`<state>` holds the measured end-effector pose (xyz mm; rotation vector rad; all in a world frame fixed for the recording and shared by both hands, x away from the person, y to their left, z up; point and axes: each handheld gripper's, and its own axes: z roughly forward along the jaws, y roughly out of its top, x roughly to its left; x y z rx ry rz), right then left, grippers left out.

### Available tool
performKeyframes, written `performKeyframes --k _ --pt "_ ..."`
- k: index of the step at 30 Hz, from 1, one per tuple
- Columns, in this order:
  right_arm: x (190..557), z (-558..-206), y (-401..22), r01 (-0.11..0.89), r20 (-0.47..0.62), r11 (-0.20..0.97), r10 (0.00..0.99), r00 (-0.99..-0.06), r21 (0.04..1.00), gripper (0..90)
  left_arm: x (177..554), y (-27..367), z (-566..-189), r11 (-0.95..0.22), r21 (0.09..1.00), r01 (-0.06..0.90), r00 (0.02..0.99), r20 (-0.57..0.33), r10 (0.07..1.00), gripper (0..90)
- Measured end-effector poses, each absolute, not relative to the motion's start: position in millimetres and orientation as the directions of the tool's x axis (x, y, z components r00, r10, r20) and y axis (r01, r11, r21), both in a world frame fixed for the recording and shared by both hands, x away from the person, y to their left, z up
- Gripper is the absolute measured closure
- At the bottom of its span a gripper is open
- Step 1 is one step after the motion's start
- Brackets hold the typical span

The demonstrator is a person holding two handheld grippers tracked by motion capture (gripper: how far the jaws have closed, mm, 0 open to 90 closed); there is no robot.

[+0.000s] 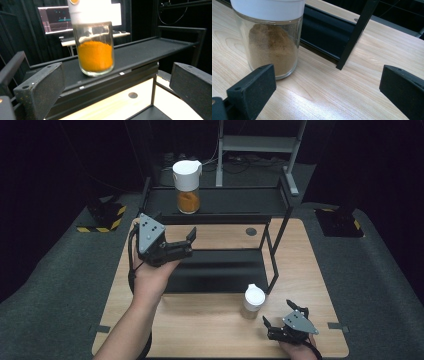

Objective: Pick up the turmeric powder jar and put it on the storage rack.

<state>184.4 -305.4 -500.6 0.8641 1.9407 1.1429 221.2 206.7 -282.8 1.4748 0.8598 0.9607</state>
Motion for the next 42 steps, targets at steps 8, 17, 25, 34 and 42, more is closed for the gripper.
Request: performKeyframes --k 8,17,25,34,42 --pt "184.2 -500.8 -305.2 0.185 -0.242 0.386 0.818 -0.522 0.904 0.0 209.9 208.6 -301.6 -0.115 0.993 0.033 0.413 0.091 0.906 0.4" --pt "184.4 -500.6 -304.8 0.185 -0.244 0.389 0.817 -0.523 0.903 0.0 203.0 208.9 -338.6 -0.132 0.988 0.077 0.432 0.086 0.898 0.4" --pt "183.8 -500.6 -303.6 0.183 -0.252 0.395 0.815 -0.522 0.9 0.0 196.0 208.5 -365.8 -0.157 0.981 0.118 0.466 0.085 0.881 0.4" --pt "182.8 -501.3 -303.7 0.18 -0.253 0.393 0.817 -0.518 0.902 0.0 184.8 212.0 -403.9 -0.135 0.976 0.17 0.473 0.04 0.88 0.4" --pt "183.3 -501.1 -304.0 0.181 -0.251 0.392 0.817 -0.52 0.902 0.0 181.7 211.7 -448.4 -0.161 0.95 0.267 0.501 0.006 0.865 0.4"
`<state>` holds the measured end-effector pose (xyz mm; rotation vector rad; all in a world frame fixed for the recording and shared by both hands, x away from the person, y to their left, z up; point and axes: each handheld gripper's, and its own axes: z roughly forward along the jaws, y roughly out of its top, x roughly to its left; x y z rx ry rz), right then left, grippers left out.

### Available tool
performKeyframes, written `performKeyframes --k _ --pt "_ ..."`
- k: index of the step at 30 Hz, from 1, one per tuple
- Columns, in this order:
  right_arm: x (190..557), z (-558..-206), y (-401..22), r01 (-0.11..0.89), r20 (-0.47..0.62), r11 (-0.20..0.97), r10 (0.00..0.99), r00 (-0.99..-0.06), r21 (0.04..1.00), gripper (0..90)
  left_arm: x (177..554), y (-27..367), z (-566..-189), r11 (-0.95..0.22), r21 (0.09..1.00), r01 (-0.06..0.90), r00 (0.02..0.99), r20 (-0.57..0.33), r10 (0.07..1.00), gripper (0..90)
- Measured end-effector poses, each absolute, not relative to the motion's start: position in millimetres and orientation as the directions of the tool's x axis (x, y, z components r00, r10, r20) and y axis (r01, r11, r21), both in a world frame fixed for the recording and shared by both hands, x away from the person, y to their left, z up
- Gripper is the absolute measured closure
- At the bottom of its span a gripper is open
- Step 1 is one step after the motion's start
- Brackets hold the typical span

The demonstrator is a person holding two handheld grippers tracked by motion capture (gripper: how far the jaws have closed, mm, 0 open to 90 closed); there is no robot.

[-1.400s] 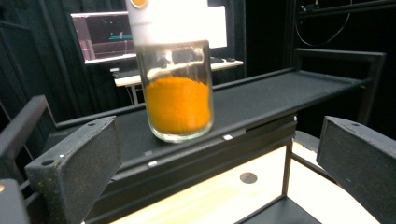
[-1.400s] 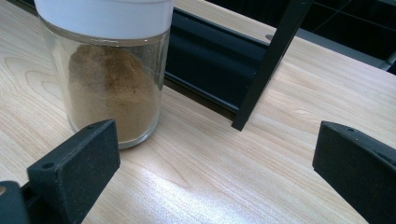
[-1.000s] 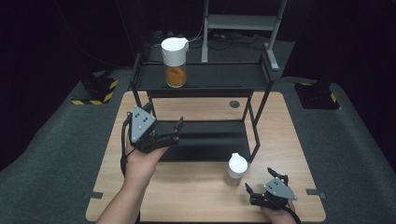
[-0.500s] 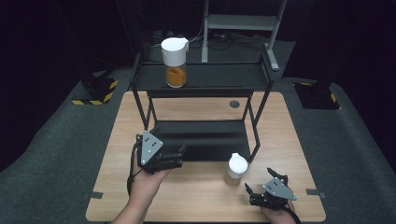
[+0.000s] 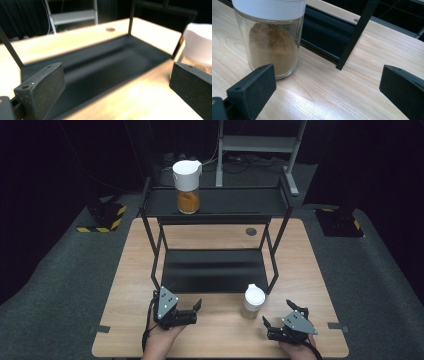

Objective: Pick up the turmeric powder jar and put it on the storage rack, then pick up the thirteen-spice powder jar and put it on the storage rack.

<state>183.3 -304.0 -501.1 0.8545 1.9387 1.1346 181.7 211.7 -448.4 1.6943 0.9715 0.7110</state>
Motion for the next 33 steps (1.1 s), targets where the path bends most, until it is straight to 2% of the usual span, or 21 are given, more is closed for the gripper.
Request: performKeyframes --k 4,14,16,20,24,33 --pt "182.9 -501.3 -303.4 0.179 -0.254 0.395 0.816 -0.519 0.901 0.0 179.7 213.8 -464.3 -0.169 0.939 0.299 0.504 -0.006 0.863 0.4" --pt "181.6 -501.8 -301.9 0.176 -0.262 0.399 0.817 -0.513 0.9 0.0 185.5 215.3 -487.7 -0.278 0.886 0.372 0.525 0.046 0.85 0.4" --pt "181.9 -501.4 -301.4 0.176 -0.266 0.404 0.815 -0.515 0.898 0.0 182.2 212.8 -488.7 -0.313 0.886 0.341 0.534 0.092 0.84 0.6" --pt "181.1 -501.8 -299.8 0.17 -0.278 0.414 0.812 -0.513 0.894 0.0 180.7 210.4 -486.2 -0.341 0.873 0.349 0.547 0.105 0.83 0.4" --pt "184.5 -500.0 -300.4 0.176 -0.274 0.419 0.803 -0.529 0.891 0.0 177.0 204.2 -485.4 -0.407 0.856 0.319 0.562 0.175 0.809 0.4" --pt "185.8 -500.9 -303.8 0.182 -0.246 0.39 0.814 -0.525 0.903 0.0 172.7 200.0 -487.3 -0.436 0.852 0.29 0.565 0.216 0.796 0.6"
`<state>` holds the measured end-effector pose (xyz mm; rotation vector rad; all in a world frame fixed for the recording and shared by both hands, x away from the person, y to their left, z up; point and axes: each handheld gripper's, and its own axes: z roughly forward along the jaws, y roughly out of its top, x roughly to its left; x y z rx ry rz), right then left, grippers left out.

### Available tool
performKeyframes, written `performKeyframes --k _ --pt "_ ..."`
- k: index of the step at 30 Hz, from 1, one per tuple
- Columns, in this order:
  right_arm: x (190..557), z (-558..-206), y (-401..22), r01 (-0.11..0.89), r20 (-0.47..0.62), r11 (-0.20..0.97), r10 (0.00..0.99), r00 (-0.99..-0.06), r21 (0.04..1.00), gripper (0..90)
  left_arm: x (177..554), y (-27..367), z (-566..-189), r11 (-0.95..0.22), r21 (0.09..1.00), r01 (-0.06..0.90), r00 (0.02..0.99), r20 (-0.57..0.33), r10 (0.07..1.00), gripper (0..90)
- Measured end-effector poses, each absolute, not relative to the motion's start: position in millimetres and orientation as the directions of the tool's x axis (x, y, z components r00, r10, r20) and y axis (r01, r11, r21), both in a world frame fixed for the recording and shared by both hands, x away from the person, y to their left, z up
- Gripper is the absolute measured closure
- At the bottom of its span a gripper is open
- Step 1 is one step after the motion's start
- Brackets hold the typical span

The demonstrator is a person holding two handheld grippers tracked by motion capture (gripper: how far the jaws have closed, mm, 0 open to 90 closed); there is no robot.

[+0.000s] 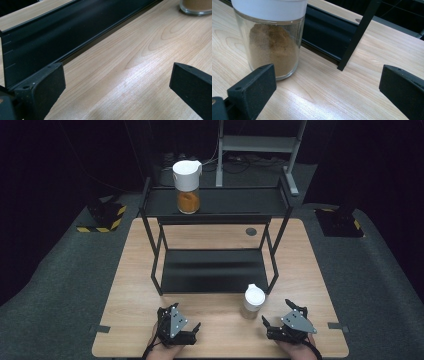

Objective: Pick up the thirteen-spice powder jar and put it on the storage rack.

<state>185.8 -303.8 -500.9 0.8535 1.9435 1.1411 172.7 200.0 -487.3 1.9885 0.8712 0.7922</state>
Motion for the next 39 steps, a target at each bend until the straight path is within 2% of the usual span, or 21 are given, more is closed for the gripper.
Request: performKeyframes --k 6,19,27,39 --pt "186.9 -500.3 -303.5 0.18 -0.252 0.399 0.809 -0.531 0.899 0.0 168.0 195.7 -489.0 -0.477 0.841 0.254 0.573 0.266 0.775 0.7" --pt "174.9 -484.0 -312.9 0.141 -0.198 0.321 0.817 -0.542 0.937 0.0 166.4 198.2 -490.8 -0.472 0.849 0.239 0.58 0.265 0.77 0.7" --pt "170.5 -479.7 -299.7 0.098 -0.206 0.321 0.785 -0.585 0.942 0.0 170.3 197.2 -488.4 -0.495 0.835 0.241 0.6 0.273 0.752 0.7" --pt "178.9 -486.0 -284.4 0.133 -0.147 0.27 0.802 -0.579 0.954 0.0 174.7 198.6 -487.6 -0.487 0.838 0.247 0.608 0.258 0.751 0.7"
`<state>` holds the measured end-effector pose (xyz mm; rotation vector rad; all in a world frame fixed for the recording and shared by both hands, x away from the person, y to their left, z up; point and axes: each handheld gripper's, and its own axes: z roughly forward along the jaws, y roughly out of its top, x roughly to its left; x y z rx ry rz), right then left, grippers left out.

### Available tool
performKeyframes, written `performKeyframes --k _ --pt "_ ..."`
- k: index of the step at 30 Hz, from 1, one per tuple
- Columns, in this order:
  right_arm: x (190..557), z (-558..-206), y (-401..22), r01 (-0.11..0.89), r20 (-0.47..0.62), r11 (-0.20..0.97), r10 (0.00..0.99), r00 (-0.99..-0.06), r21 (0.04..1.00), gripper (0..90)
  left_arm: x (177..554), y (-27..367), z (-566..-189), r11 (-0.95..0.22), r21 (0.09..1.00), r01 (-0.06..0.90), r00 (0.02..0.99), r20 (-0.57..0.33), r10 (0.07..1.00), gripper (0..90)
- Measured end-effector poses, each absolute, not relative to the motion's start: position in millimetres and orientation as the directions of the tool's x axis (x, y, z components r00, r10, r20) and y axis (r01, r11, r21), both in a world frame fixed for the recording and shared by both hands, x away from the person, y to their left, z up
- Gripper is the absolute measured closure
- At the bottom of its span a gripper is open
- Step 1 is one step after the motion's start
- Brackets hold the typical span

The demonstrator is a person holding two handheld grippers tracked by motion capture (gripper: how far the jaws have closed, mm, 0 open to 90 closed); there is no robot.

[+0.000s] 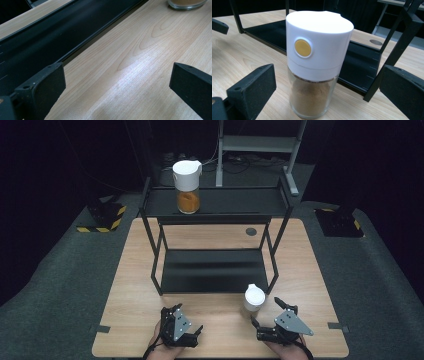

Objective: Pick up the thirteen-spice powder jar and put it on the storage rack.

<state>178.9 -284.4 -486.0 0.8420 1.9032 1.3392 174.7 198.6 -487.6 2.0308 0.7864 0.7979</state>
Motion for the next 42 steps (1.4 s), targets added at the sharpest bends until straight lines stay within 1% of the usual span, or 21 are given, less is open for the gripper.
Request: performKeyframes --k 4,16,20,34,42 --pt "182.4 -485.4 -281.4 0.138 -0.133 0.258 0.801 -0.583 0.956 0.0 173.9 197.8 -487.8 -0.494 0.836 0.241 0.608 0.266 0.748 0.7" --pt "191.4 -489.2 -270.9 0.143 -0.098 0.223 0.802 -0.59 0.964 0.6 174.0 201.1 -488.6 -0.481 0.844 0.238 0.611 0.255 0.749 0.7" --pt "193.9 -491.7 -268.6 0.143 -0.09 0.214 0.803 -0.589 0.966 4.3 174.3 201.2 -488.5 -0.479 0.844 0.24 0.611 0.253 0.75 0.7" --pt "202.4 -512.6 -270.5 0.142 -0.019 0.13 0.799 -0.601 0.981 29.1 173.2 200.7 -489.0 -0.483 0.844 0.234 0.61 0.259 0.749 0.7" --pt "200.9 -519.4 -270.9 0.116 -0.026 0.119 0.801 -0.598 0.986 29.6 173.4 201.6 -488.8 -0.479 0.846 0.236 0.61 0.254 0.751 0.7"
